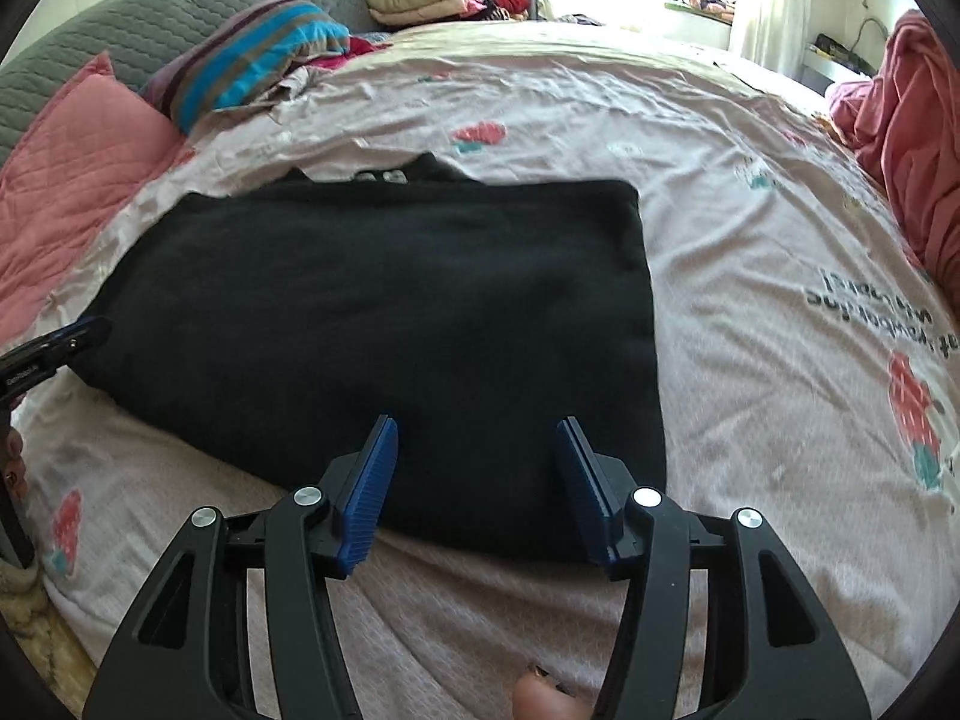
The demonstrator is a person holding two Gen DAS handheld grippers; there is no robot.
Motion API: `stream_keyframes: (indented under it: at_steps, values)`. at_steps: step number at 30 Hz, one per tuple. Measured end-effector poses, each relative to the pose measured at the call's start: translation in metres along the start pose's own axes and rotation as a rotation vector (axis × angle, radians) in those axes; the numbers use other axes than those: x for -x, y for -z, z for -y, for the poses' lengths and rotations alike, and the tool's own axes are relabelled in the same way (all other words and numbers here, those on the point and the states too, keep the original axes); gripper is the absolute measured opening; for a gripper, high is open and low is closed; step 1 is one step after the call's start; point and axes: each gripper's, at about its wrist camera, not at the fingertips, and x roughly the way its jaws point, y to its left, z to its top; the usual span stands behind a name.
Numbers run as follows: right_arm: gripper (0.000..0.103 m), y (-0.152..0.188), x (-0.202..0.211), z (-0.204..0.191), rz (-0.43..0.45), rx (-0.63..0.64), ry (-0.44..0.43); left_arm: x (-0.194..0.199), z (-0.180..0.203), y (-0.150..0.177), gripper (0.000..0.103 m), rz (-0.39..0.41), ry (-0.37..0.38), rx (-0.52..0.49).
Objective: Fold small clothes
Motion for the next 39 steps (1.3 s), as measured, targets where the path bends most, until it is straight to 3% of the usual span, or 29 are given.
stream_keyframes:
  at_steps: [13, 16, 17, 22, 27, 29, 35, 39]
  values:
    - [0.054, 0.024, 0.008, 0.003, -0.012, -0.029, 0.01, 0.0, -0.005, 0.014, 0.026, -0.015, 0.021, 0.026]
    - [0.064, 0.024, 0.016, 0.004, 0.005, -0.041, -0.01, 0.004, -0.006, 0.017, 0.027, -0.006, 0.022, 0.031]
    - [0.071, 0.024, 0.018, 0.003, 0.008, -0.043, -0.019, 0.005, -0.006, 0.017, 0.029, -0.003, 0.025, 0.033]
    - [0.084, 0.022, 0.033, -0.004, 0.047, -0.028, -0.033, 0.017, -0.008, 0.016, 0.045, 0.034, 0.042, 0.043]
    - [0.092, 0.018, 0.041, -0.016, 0.07, 0.004, -0.05, 0.028, -0.007, 0.014, 0.073, 0.079, -0.007, 0.027]
    - [0.092, 0.017, 0.042, -0.022, 0.074, 0.016, -0.054, 0.03, -0.01, 0.013, 0.074, 0.086, -0.008, 0.036]
    - [0.095, 0.015, 0.043, -0.036, 0.077, 0.041, -0.076, 0.036, -0.019, 0.011, 0.094, 0.1, -0.039, 0.059]
    - [0.098, 0.012, 0.045, -0.046, 0.087, 0.063, -0.078, 0.037, -0.024, 0.011, 0.094, 0.1, -0.05, 0.075]
